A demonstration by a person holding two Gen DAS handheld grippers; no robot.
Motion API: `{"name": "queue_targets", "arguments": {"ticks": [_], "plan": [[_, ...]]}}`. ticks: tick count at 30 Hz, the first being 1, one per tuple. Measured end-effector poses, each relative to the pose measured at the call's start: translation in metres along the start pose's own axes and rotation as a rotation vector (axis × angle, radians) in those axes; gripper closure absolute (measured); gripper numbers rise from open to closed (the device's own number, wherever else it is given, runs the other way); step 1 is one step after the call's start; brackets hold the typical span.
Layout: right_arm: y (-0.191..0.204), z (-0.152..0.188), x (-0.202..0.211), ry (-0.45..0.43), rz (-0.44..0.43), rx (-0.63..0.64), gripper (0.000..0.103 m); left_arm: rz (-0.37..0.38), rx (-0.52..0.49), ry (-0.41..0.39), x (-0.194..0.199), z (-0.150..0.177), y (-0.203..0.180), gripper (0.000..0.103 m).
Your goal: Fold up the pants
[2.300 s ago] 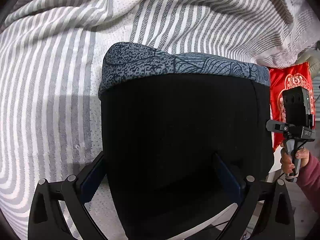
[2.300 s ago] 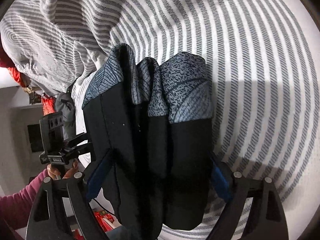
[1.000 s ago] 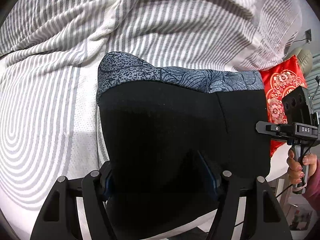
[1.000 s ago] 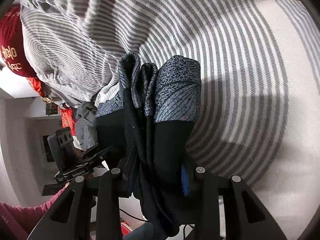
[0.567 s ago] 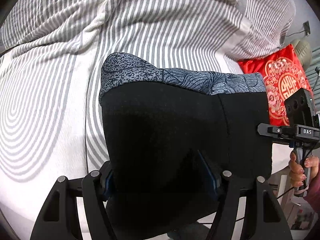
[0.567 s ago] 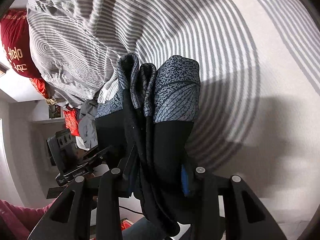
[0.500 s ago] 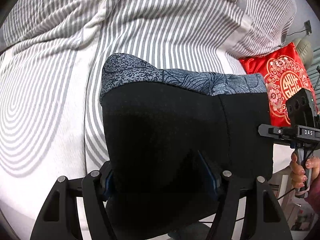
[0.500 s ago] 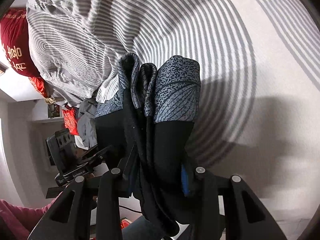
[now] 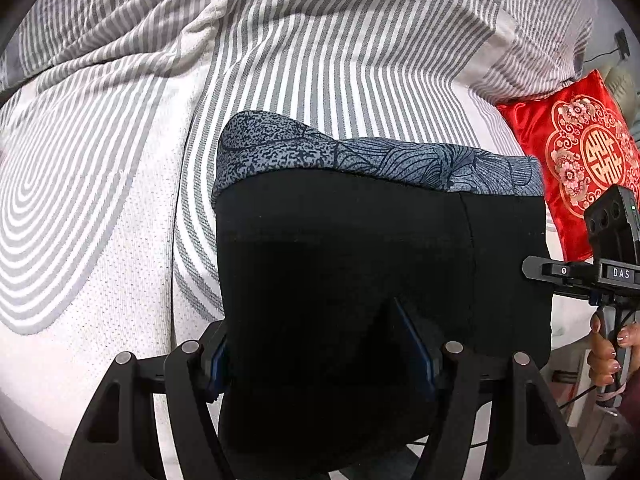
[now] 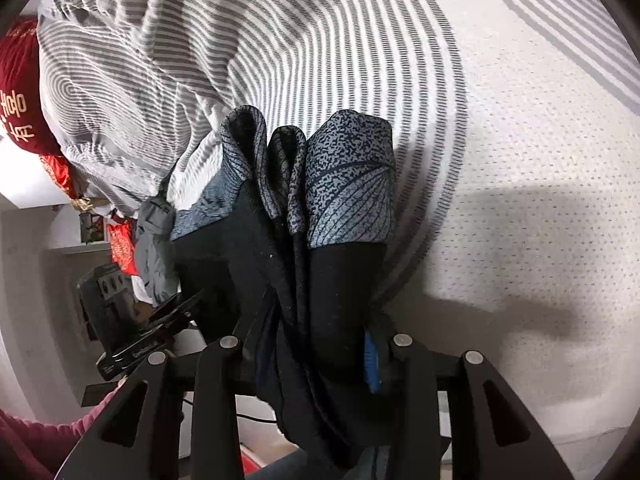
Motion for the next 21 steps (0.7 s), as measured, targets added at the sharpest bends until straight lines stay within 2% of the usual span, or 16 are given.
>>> {"name": "queue_targets", "arguments": {"ticks": [4, 6, 9, 11, 12, 14, 17, 19, 21], "plan": [[-0.001, 0.001, 0.001, -0.017, 0.031, 0.002, 0.056, -0.039, -0.013, -0.009, -0.003, 0.000, 0.003, 0.031], [-0.002, 0.002, 0.001, -0.020, 0.065, -0.005, 0.051, -0.082, -0.024, -0.021, -0.003, -0.003, 0.001, 0.022], [0.000, 0.005, 0.005, -0.027, 0.113, -0.017, 0.040, -0.124, -0.064, -0.028, 0.000, -0.002, -0.001, 0.022], [0.002, 0.007, 0.011, -0.042, 0.144, -0.020, 0.026, -0.149, -0.086, -0.032, 0.002, -0.001, -0.001, 0.022], [0.002, 0.009, 0.014, -0.050, 0.170, -0.020, 0.024, -0.167, -0.097, -0.035, 0.004, -0.001, -0.001, 0.022], [0.002, 0.012, 0.021, -0.056, 0.235, -0.019, 0.023, -0.198, -0.107, -0.036, 0.010, -0.001, -0.001, 0.022], [0.006, 0.017, 0.031, -0.055, 0.394, 0.030, 0.022, -0.215, -0.090, -0.079, 0.032, -0.004, -0.004, 0.022], [0.016, 0.018, 0.039, -0.084, 0.432, 0.072, 0.022, -0.217, -0.086, -0.107, 0.046, -0.009, -0.008, 0.022], [0.027, 0.016, 0.049, -0.120, 0.429, 0.094, 0.022, -0.207, -0.096, -0.119, 0.054, -0.016, -0.014, 0.018]]}}
Point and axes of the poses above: each gripper's, at about its wrist camera, not at the fingertips, and x roughly against the way its jaws point, y to its left, z to its underside, the point moved 7 cm from there along -x, roughly the way its jaws point, and after that the axes turned 6 degrees about z, right-handed, at the moved point
